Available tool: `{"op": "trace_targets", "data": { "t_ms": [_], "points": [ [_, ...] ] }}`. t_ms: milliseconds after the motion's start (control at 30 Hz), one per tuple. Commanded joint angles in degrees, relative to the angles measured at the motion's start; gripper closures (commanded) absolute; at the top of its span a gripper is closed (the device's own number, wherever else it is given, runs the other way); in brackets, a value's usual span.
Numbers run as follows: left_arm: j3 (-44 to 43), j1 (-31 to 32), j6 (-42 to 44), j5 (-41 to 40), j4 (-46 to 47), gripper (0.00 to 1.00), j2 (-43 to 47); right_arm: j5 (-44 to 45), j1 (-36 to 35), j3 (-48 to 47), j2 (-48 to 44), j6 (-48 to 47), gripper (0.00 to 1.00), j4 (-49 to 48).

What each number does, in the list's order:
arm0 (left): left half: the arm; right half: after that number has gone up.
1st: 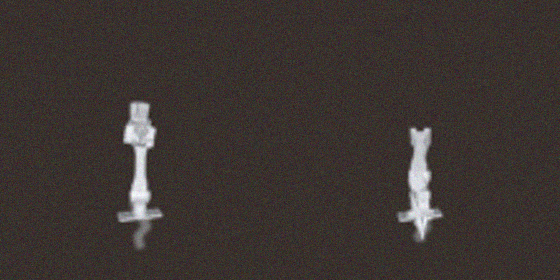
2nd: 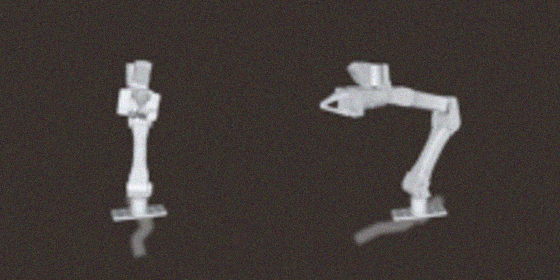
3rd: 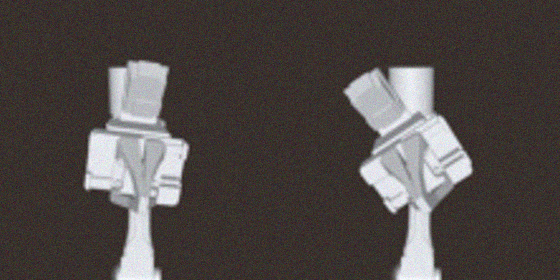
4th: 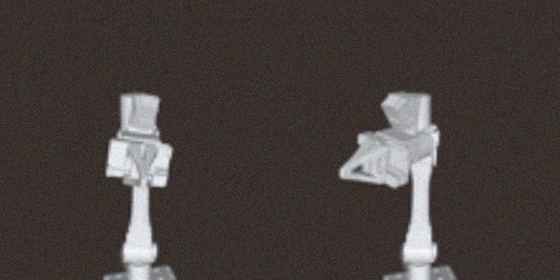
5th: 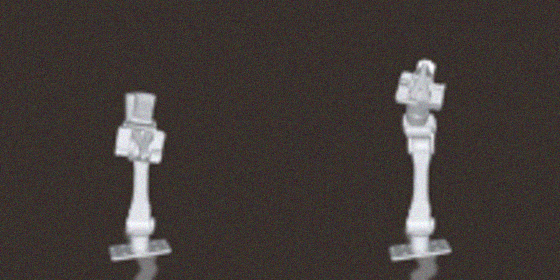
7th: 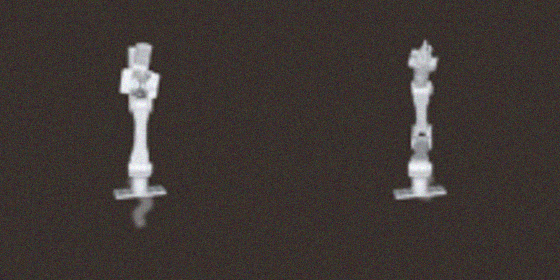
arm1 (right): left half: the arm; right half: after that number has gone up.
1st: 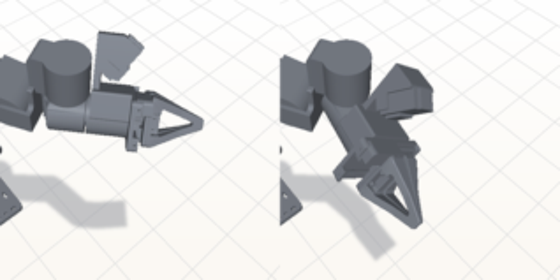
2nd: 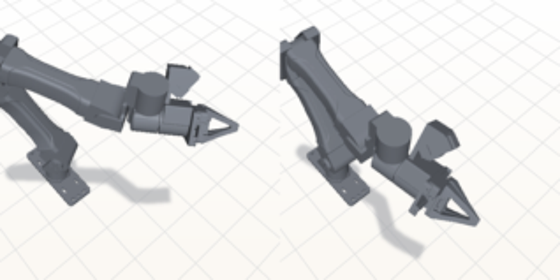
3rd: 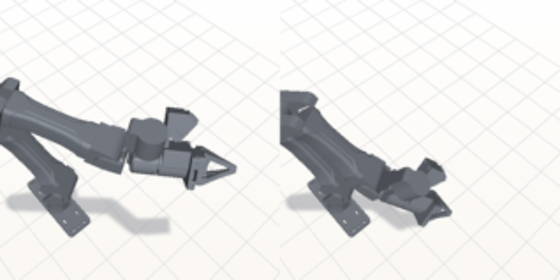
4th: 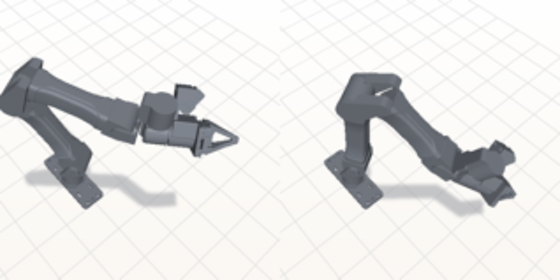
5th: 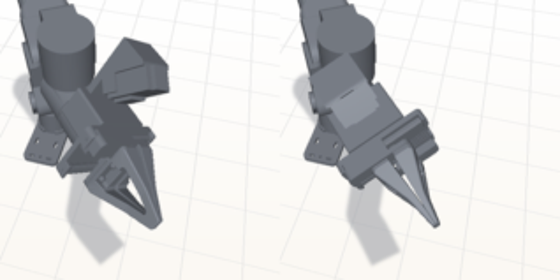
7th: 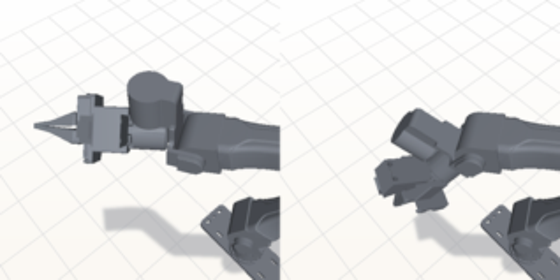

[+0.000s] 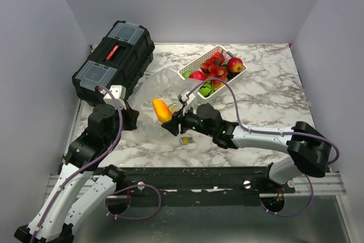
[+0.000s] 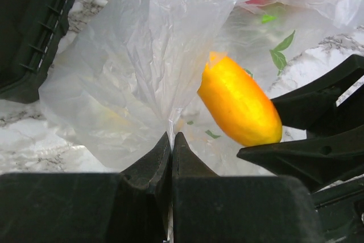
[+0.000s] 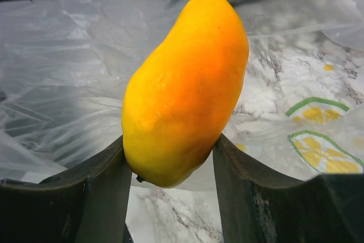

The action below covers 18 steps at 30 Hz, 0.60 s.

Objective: Take the fake fruits out of the plastic bag
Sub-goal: Take out the fake fruit from the plastic bag.

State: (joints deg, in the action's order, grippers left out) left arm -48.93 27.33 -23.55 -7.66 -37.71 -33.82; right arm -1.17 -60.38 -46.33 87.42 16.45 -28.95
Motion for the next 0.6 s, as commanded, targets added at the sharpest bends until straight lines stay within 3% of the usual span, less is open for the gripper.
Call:
{"op": "trace_targets", "data": {
  "t_ms": [0,200,367,567],
  "points": [
    [2.0,-0.2,-3.8,3.6,-4.2,1.0,2.6,-2.2,0.2,1.6,-5.2,-0.5,0.99,4.8],
    [2.1,-0.2,-3.3,6.9,1.9,1.0,6.1,-3.7,0.1,3.4,-10.6,-0.5,0.99,5.3],
    [-2.4,-0.2,-0.9,7.7,6.6,1.0,3.0,-5.8,0.1,1.9,-14.4,-0.9,0.99,8.7],
    [-5.2,-0.2,-0.1,9.1,9.7,1.0,-1.9,0.7,0.1,3.6,-23.2,-0.7,0.99,10.3]
  ]
}}
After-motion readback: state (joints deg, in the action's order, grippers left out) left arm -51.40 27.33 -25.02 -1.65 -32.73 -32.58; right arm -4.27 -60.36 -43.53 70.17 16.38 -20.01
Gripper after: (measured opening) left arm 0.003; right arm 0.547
